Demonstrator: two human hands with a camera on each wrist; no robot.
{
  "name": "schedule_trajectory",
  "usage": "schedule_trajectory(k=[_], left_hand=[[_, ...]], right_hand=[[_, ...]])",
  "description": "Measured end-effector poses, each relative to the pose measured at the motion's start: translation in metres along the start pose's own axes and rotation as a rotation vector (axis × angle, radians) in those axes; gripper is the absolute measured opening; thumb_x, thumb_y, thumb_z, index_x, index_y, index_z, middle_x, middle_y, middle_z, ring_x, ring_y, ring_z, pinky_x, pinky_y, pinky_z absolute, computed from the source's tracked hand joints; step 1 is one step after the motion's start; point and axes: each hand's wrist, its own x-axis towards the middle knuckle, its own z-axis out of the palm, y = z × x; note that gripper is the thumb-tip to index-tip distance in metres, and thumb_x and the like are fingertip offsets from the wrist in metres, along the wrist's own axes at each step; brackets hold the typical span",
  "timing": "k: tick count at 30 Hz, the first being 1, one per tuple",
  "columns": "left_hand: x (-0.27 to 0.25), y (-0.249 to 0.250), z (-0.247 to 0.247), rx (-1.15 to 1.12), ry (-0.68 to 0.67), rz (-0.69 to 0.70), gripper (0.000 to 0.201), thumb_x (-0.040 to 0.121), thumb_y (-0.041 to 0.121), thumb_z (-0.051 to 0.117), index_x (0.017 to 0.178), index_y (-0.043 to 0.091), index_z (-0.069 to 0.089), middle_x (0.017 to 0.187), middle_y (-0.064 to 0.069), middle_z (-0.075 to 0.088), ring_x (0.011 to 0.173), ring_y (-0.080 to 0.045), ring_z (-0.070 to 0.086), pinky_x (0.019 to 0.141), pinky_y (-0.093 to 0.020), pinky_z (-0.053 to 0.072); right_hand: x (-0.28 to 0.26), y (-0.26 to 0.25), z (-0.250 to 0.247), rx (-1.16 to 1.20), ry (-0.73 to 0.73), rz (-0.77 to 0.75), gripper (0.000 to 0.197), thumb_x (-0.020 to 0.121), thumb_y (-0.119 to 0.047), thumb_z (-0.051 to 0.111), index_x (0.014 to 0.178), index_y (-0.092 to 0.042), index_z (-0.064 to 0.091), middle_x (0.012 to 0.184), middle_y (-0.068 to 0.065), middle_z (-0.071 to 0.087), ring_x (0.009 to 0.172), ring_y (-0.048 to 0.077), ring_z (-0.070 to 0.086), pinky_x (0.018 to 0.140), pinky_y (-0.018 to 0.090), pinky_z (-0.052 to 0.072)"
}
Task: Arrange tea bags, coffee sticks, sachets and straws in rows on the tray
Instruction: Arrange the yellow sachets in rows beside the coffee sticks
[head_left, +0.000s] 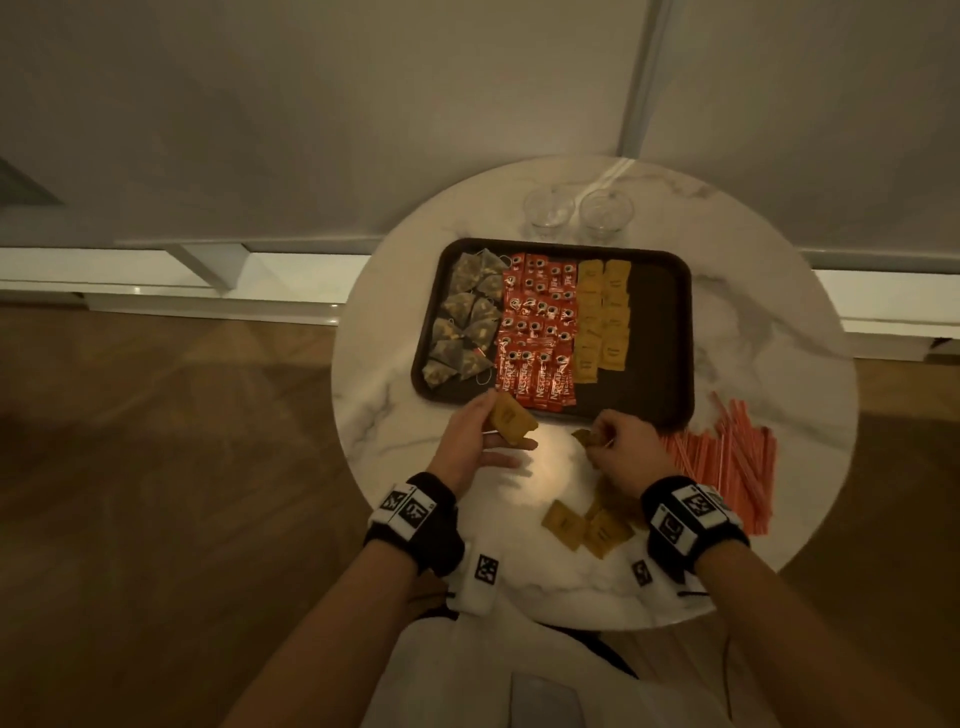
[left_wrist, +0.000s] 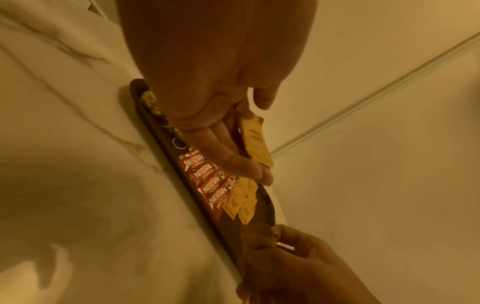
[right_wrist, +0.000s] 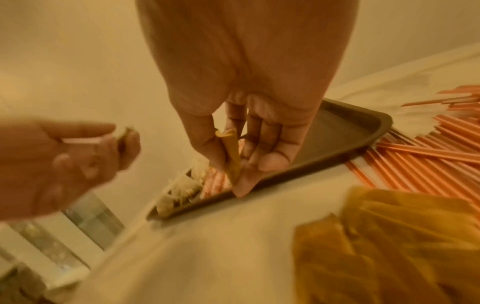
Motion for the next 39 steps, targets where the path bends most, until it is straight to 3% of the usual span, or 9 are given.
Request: schedule_trajectory(k=[2, 5, 8, 14, 22, 26, 31, 35, 39], left_hand=[[0.000, 0.005, 0.001, 0.015, -0.014, 0.010, 0.039, 0.104, 0.040, 0.034, 0.121, 0.013, 0.054, 0.109, -0.018, 0.069, 0.078, -0.023, 0.072, 0.049, -0.029, 0.054], [-0.003, 0.012, 0.001, 0.123, -0.045, 0.091, 0.023, 0.100, 0.022, 0.045, 0.120, 0.014, 0.051, 0.109, -0.020, 0.066, 0.076, -0.018, 0.066, 0.049, -0.025, 0.050], [-0.007, 0.015, 0.004, 0.212, -0.048, 0.181, 0.030, 0.093, 0.005, 0.058, 0.119, 0.015, 0.048, 0.102, -0.013, 0.063, 0.072, -0.014, 0.062, 0.050, -0.024, 0.046], [-0.011, 0.019, 0.008, 0.242, -0.070, 0.293, 0.026, 0.089, 0.000, 0.063, 0.109, 0.015, 0.057, 0.088, -0.004, 0.067, 0.066, -0.012, 0.057, 0.051, -0.023, 0.044], [-0.005, 0.022, 0.009, 0.228, -0.023, 0.324, 0.027, 0.095, 0.007, 0.056, 0.119, 0.020, 0.055, 0.084, -0.001, 0.066, 0.056, -0.006, 0.050, 0.047, -0.019, 0.037], [0.000, 0.019, 0.011, 0.279, 0.033, 0.307, 0.014, 0.094, 0.010, 0.058, 0.106, 0.015, 0.054, 0.090, 0.000, 0.067, 0.064, -0.009, 0.052, 0.051, -0.020, 0.038], [0.009, 0.013, 0.016, 0.303, 0.024, 0.297, 0.010, 0.092, 0.010, 0.062, 0.097, 0.017, 0.066, 0.075, 0.010, 0.062, 0.062, -0.005, 0.048, 0.054, -0.020, 0.037], [0.017, 0.009, 0.022, 0.326, -0.008, 0.259, 0.010, 0.095, 0.014, 0.059, 0.101, 0.017, 0.065, 0.093, 0.004, 0.066, 0.078, -0.004, 0.059, 0.064, -0.018, 0.043], [0.038, 0.011, 0.026, 0.485, -0.081, 0.231, 0.013, 0.096, 0.011, 0.056, 0.102, 0.021, 0.062, 0.104, 0.000, 0.062, 0.093, -0.016, 0.059, 0.067, -0.024, 0.049]], right_hand=[[-0.007, -0.010, -0.007, 0.185, 0.010, -0.017, 0.013, 0.080, 0.000, 0.070, 0.085, -0.010, 0.062, 0.083, 0.008, 0.067, 0.071, 0.022, 0.068, 0.068, 0.035, 0.058], [-0.015, -0.026, -0.021, 0.401, 0.000, -0.070, 0.011, 0.083, 0.001, 0.070, 0.088, -0.008, 0.066, 0.083, 0.011, 0.067, 0.064, 0.015, 0.062, 0.060, 0.027, 0.055], [-0.022, -0.037, -0.035, 0.475, -0.021, -0.097, 0.009, 0.086, -0.006, 0.069, 0.095, -0.008, 0.071, 0.089, 0.009, 0.067, 0.066, 0.008, 0.055, 0.058, 0.019, 0.047], [-0.023, -0.048, -0.045, 0.528, -0.010, -0.133, 0.014, 0.092, -0.008, 0.062, 0.101, 0.000, 0.068, 0.094, 0.004, 0.068, 0.062, -0.005, 0.061, 0.054, 0.009, 0.046], [-0.020, -0.047, -0.047, 0.618, -0.140, -0.116, 0.013, 0.097, -0.009, 0.054, 0.107, -0.001, 0.060, 0.095, 0.015, 0.074, 0.071, 0.024, 0.073, 0.053, 0.026, 0.050], [-0.017, -0.042, -0.049, 0.623, -0.144, -0.128, 0.017, 0.091, 0.005, 0.058, 0.104, -0.006, 0.061, 0.090, 0.010, 0.073, 0.068, 0.019, 0.072, 0.055, 0.023, 0.050], [-0.007, -0.017, -0.053, 0.598, -0.022, -0.004, 0.020, 0.084, 0.002, 0.068, 0.102, -0.006, 0.062, 0.090, 0.014, 0.074, 0.064, 0.017, 0.068, 0.052, 0.021, 0.048], [0.007, 0.017, -0.054, 0.500, 0.076, 0.097, 0.014, 0.086, 0.000, 0.067, 0.092, -0.013, 0.066, 0.089, 0.015, 0.072, 0.065, 0.014, 0.066, 0.058, 0.021, 0.050], [0.022, 0.035, -0.059, 0.470, 0.126, 0.193, 0.013, 0.090, -0.003, 0.064, 0.101, -0.009, 0.066, 0.086, 0.009, 0.070, 0.068, 0.014, 0.067, 0.067, 0.022, 0.056]])
